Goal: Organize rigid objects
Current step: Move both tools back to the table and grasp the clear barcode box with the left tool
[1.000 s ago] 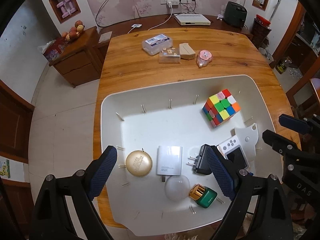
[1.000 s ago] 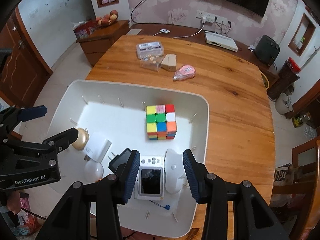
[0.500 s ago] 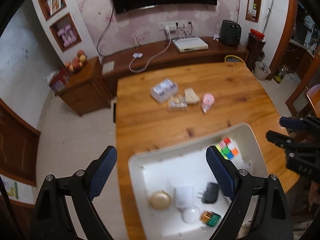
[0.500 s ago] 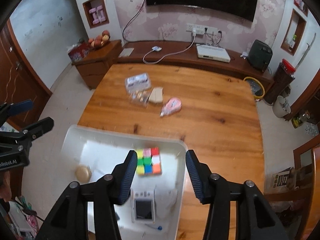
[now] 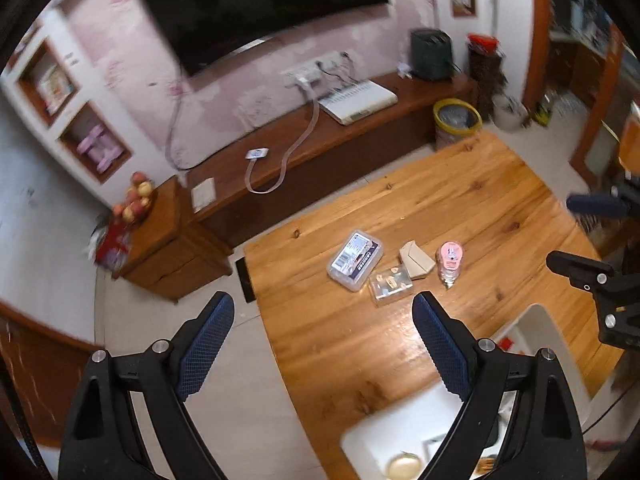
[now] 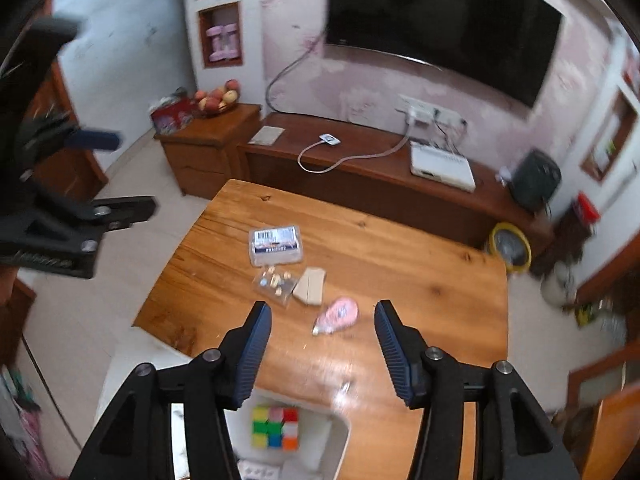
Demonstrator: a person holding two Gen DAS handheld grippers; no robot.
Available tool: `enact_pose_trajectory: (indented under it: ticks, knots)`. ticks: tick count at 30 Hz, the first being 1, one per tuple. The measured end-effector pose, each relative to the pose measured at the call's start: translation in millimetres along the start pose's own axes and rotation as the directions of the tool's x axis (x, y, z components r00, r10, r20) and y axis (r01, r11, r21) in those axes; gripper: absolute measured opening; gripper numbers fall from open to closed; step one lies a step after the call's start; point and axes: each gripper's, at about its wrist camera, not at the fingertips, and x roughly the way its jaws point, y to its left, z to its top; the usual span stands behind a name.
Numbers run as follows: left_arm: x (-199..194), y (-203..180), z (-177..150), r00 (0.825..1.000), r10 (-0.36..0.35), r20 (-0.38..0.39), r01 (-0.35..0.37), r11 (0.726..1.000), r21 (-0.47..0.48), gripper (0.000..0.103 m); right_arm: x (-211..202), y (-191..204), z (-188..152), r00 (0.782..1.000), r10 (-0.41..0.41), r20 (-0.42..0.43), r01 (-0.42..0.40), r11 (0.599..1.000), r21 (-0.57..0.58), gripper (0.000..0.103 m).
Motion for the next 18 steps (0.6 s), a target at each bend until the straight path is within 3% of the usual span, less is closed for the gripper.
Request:
enact_pose_trajectory:
  ticks: [6,12,18]
  knots:
    - [90.4,5.8,21.7,0.991,-0.045,-0.128,0.06,0.991,0.121,0.092,58.1,5.1,17.3,0.997,0.062,-0.051,-0.067,0.994,-0.091,0.056]
    - [157.1,-6.9,26.8,0.968,-0.13,-0.217,0.167,0.973,0.16,0.092,114.3,3.2,14.0,0.982,0.132,-0.133,-0.146,0.983,-0.108,0.056]
    - [211.2,-25.4,31.6,0.943,-0.155,-0.294,0.216,0.959,0.186,0.092,142.8,2.0,8.4,0.969,0.178,-0.172,-0.196,0.976,-0.095,0.056]
